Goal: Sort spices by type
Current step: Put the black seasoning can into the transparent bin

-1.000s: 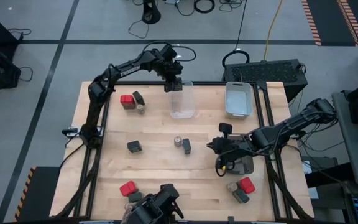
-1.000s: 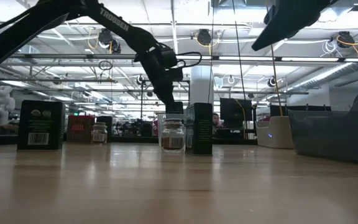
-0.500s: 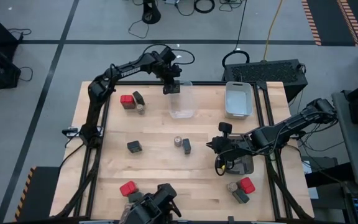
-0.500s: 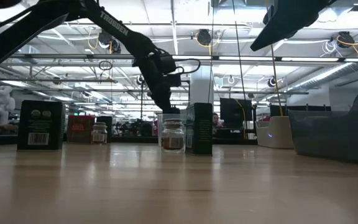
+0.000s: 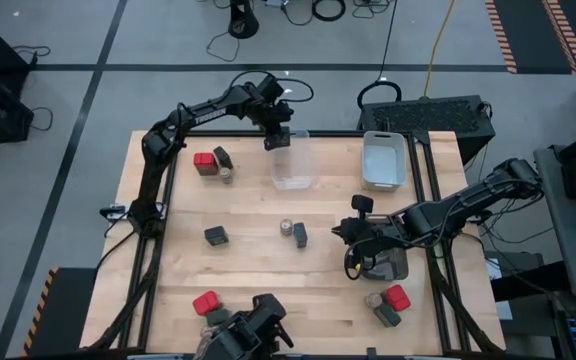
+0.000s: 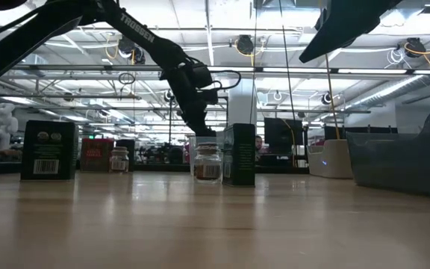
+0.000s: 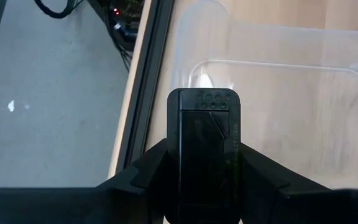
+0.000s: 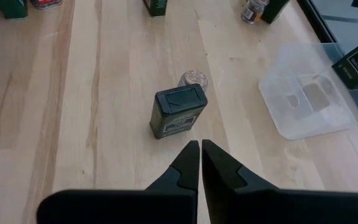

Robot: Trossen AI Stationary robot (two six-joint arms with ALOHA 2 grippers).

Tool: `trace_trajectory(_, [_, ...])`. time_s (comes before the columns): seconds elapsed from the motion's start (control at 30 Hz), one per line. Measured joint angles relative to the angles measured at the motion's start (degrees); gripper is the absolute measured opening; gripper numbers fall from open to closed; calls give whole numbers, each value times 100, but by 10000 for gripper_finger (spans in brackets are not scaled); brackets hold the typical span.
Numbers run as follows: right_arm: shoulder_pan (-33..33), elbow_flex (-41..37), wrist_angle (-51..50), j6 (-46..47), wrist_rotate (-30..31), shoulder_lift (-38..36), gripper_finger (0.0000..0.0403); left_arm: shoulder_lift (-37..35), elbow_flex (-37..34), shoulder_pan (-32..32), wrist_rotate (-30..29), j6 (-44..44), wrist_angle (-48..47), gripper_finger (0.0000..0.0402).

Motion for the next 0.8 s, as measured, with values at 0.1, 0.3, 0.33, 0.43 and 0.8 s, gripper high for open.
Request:
trace_trajectory(0.1, [0,0,0,2,1,0,0,0,0,-2,0,0,0,148])
trace_trajectory(0.3, [0,0,0,2,0,0,0,0,0,-19,-9,-4,-67,171])
trace_trajectory(0.33, [0,0,0,2,0,0,0,0,1,-32,-31,-4,-63,180])
trace_trajectory(0.43, [0,0,-2,2,0,0,0,0,2,-66,-76,-4,-39,207])
trace_trajectory(0.8, [0,0,-2,2,0,0,0,0,51,-94,-85,56,-103,244])
